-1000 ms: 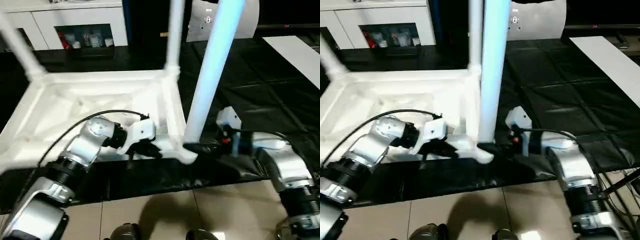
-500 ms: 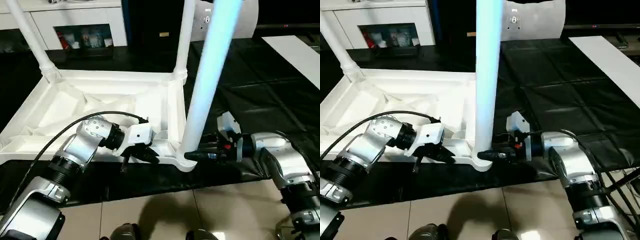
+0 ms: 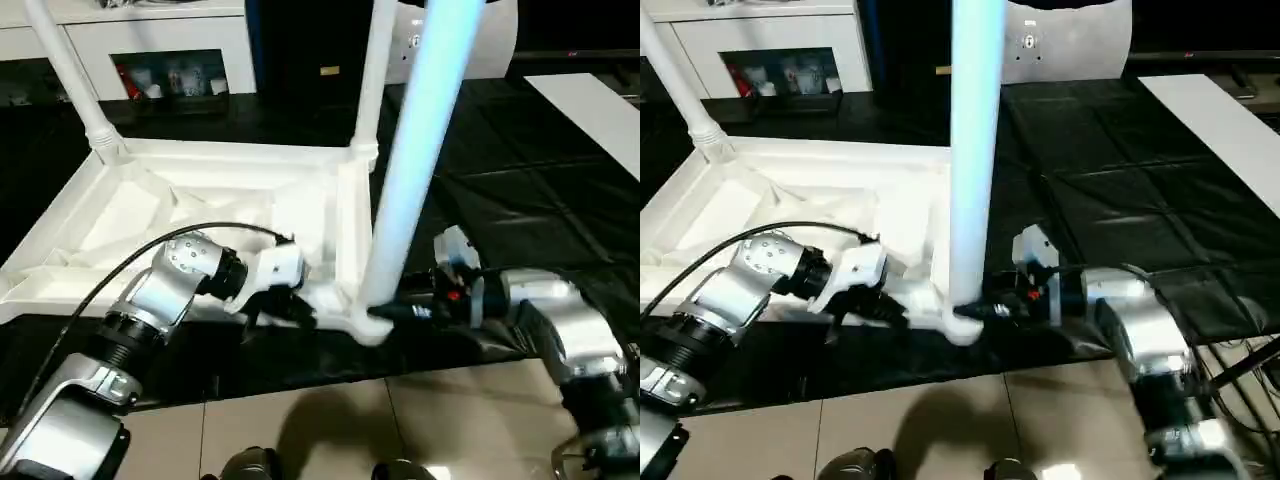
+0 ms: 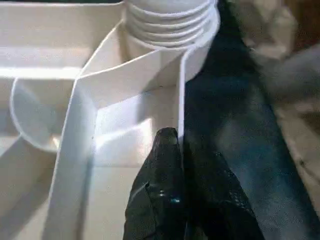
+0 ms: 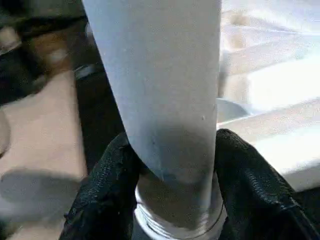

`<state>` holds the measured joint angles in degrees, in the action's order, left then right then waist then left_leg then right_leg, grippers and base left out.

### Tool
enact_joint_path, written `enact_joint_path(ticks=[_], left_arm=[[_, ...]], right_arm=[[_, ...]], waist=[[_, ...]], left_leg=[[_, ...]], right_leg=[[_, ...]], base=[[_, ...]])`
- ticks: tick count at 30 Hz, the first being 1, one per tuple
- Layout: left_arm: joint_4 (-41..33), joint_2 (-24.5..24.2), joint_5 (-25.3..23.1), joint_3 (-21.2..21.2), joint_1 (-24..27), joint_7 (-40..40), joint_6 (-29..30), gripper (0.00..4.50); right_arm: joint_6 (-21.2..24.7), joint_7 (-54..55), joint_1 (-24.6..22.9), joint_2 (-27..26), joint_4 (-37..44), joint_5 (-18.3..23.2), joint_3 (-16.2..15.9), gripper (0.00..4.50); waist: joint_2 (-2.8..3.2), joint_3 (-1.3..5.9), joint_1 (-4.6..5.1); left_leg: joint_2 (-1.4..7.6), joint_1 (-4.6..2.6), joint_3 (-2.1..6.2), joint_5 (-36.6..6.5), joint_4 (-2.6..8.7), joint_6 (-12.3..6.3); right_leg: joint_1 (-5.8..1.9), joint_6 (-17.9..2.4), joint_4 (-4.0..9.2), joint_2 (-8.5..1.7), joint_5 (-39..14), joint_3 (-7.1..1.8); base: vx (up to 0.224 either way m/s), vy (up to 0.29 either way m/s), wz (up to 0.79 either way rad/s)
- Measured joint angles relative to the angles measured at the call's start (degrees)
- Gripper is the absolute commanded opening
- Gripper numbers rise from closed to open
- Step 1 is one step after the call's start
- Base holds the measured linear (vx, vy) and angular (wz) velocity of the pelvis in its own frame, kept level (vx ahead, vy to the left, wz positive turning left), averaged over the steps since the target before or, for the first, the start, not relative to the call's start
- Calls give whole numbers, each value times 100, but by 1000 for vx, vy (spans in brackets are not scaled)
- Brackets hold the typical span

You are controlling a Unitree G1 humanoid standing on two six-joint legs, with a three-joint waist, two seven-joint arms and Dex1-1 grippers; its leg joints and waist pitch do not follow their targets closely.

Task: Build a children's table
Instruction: Rotate leg to tighten

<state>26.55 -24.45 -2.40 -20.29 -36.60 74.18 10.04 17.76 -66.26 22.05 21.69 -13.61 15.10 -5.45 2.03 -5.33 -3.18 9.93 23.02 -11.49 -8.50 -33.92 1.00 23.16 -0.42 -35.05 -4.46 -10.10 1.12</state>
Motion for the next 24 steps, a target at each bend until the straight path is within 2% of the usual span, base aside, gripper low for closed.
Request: enact_joint_path(ticks=[6,8,9,11,13,14,15,16,20,22,23,24], left_arm=[[-48,732,-192,412,-47,-1453,1157,0],[-47,985,-199,449,-68,-1828,1369,0],[-33,1233,-261,512,-84,-2200,1496,0],[87,1556,-365,543,-196,-2696,1615,0],[170,1702,-400,542,-249,-2900,1618,0],[174,1729,-401,543,-254,-2950,1617,0],[186,1748,-406,543,-266,-2979,1618,0],[194,1764,-409,541,-272,-3013,1618,0],[192,1654,-407,437,-321,-2901,1568,0],[177,1522,-402,383,-321,-2706,1462,0],[157,1450,-397,366,-319,-2613,1431,0],[112,1352,-393,360,-296,-2471,1390,0]], right_arm=[[392,2520,-35,-1162,177,-460,569,194],[456,3165,-16,-1432,214,-596,692,194],[549,3746,69,-1730,193,-709,841,194],[627,4444,247,-1994,103,-853,965,194],[567,4650,306,-2010,13,-864,978,194],[523,4682,308,-2023,-5,-863,1001,229],[516,4697,308,-2069,-5,-862,1064,229],[513,4697,308,-2129,1,-849,1136,250],[452,4572,259,-2120,37,-660,1172,286],[534,4352,209,-2019,114,-507,1170,286],[569,4203,193,-1944,139,-430,1163,312],[606,3958,162,-1801,174,-343,1114,319]], waist=[[7,5,293],[5,7,353],[5,6,380],[6,6,378],[6,7,361],[6,7,349],[6,7,335],[6,7,325],[7,7,302],[7,7,298],[8,6,294],[9,6,284]], left_leg=[[-4,-1,0,1,-14,2],[-5,-1,0,1,-15,2],[-4,0,0,1,-14,2],[-4,10,1,1,-11,2],[-5,11,1,1,-6,2],[-5,10,1,0,-4,2],[-5,11,1,0,-2,1],[-5,11,2,0,2,1],[-5,13,1,-1,12,1],[-5,13,1,0,19,1],[-5,14,1,0,23,1],[-5,16,1,0,26,2]], right_leg=[[23,28,10,0,-17,-12],[28,28,12,0,-17,-13],[33,27,11,1,-15,-14],[44,26,9,3,-14,-13],[44,26,10,3,-14,-13],[42,22,10,3,-10,-13],[42,6,10,4,1,-13],[43,-2,11,4,5,-13],[46,-6,11,4,10,-11],[49,-5,11,4,11,-9],[50,-5,11,4,11,-8],[52,-5,11,4,11,-6]], base=[[0,0,0],[0,0,0],[0,0,0],[0,0,0],[0,0,0],[0,0,0],[0,0,0],[0,0,0],[0,0,0],[0,0,0],[0,0,0],[0,0,0]])
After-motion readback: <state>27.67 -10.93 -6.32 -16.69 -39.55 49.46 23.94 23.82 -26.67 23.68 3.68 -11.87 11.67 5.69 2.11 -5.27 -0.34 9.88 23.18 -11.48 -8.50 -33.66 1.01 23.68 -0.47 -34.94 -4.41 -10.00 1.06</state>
